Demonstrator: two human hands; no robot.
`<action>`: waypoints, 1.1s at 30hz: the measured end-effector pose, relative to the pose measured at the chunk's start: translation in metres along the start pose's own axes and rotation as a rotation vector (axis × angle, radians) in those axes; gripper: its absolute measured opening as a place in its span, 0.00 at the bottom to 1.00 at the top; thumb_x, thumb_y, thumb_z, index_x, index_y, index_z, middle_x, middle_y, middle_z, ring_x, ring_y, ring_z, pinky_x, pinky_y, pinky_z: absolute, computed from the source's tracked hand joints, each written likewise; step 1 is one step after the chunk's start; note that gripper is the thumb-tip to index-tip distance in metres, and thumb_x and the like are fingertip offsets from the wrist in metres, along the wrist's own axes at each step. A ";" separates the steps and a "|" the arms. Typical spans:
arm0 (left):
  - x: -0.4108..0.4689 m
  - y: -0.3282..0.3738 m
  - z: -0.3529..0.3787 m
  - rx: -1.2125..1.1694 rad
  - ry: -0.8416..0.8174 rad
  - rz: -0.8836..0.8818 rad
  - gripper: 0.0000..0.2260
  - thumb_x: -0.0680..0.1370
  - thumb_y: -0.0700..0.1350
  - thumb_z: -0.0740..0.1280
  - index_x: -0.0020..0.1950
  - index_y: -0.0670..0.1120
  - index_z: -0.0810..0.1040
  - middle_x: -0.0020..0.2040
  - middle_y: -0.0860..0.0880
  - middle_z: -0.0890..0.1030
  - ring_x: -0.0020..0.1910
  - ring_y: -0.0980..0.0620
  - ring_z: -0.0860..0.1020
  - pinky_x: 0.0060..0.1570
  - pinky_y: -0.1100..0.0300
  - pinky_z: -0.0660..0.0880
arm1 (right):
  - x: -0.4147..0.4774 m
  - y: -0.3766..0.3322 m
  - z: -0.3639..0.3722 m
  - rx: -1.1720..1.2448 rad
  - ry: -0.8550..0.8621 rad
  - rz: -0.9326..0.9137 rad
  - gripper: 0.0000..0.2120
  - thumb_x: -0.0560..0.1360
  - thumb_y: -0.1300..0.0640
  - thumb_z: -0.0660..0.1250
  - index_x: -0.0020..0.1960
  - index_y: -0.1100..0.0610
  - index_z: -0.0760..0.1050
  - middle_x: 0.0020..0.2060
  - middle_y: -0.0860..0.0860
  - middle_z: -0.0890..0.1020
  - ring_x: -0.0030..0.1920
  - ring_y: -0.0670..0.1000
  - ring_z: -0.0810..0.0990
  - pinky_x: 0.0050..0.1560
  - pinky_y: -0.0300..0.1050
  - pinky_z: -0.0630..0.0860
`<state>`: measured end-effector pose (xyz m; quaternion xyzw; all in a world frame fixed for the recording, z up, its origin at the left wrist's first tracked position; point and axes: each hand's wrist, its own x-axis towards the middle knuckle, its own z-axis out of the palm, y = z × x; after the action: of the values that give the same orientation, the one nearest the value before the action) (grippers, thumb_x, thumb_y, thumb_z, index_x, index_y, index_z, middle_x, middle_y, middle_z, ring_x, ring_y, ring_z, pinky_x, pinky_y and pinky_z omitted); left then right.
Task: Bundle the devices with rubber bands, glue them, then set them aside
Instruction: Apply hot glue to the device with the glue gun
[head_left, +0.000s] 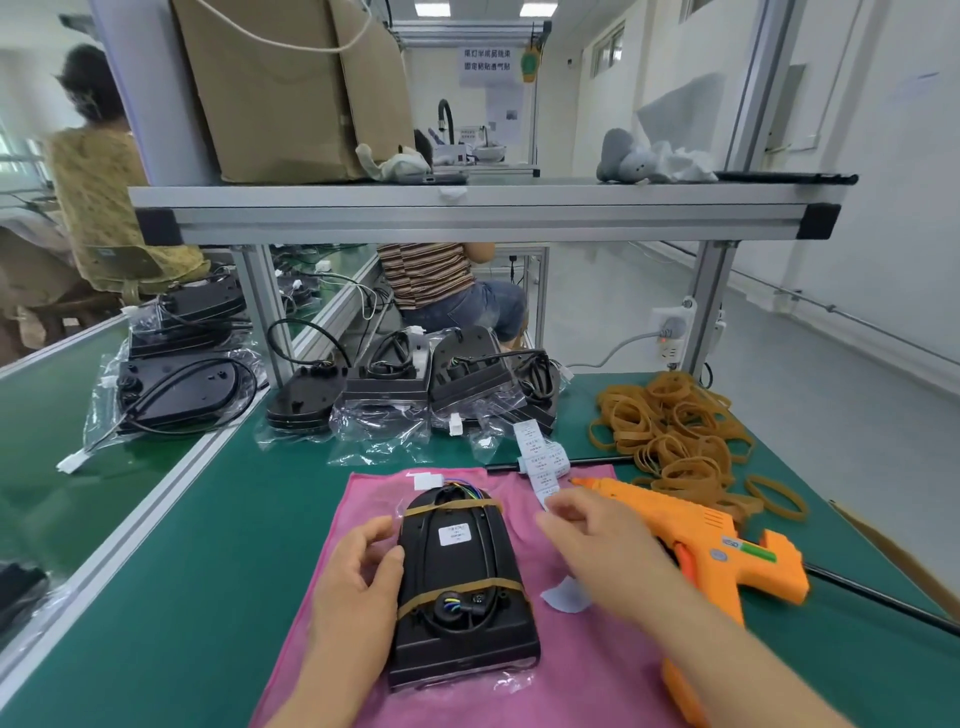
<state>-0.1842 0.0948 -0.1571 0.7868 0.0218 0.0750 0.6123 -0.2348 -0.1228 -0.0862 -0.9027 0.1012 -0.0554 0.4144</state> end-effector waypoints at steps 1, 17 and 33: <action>-0.001 -0.001 0.000 0.038 0.005 0.014 0.14 0.78 0.40 0.68 0.56 0.59 0.78 0.51 0.57 0.81 0.50 0.57 0.80 0.48 0.62 0.73 | 0.005 -0.006 0.015 0.051 -0.015 0.023 0.08 0.78 0.48 0.63 0.51 0.52 0.75 0.42 0.46 0.80 0.44 0.47 0.78 0.48 0.45 0.74; -0.009 0.041 -0.028 -0.107 -0.040 -0.065 0.08 0.79 0.49 0.64 0.50 0.56 0.83 0.48 0.57 0.83 0.49 0.61 0.80 0.50 0.68 0.75 | 0.000 -0.057 0.062 0.318 -0.129 -0.150 0.07 0.80 0.49 0.62 0.56 0.37 0.70 0.48 0.34 0.78 0.44 0.26 0.76 0.37 0.23 0.69; -0.021 0.060 -0.243 -0.352 0.624 0.100 0.16 0.78 0.38 0.67 0.61 0.56 0.80 0.49 0.51 0.86 0.45 0.50 0.86 0.41 0.55 0.83 | 0.008 -0.271 0.184 0.202 -0.662 -0.745 0.24 0.79 0.39 0.59 0.73 0.35 0.60 0.58 0.31 0.67 0.56 0.30 0.66 0.49 0.22 0.60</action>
<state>-0.2434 0.3106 -0.0431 0.6085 0.1560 0.3438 0.6980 -0.1565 0.1836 -0.0006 -0.8021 -0.3703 0.0799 0.4617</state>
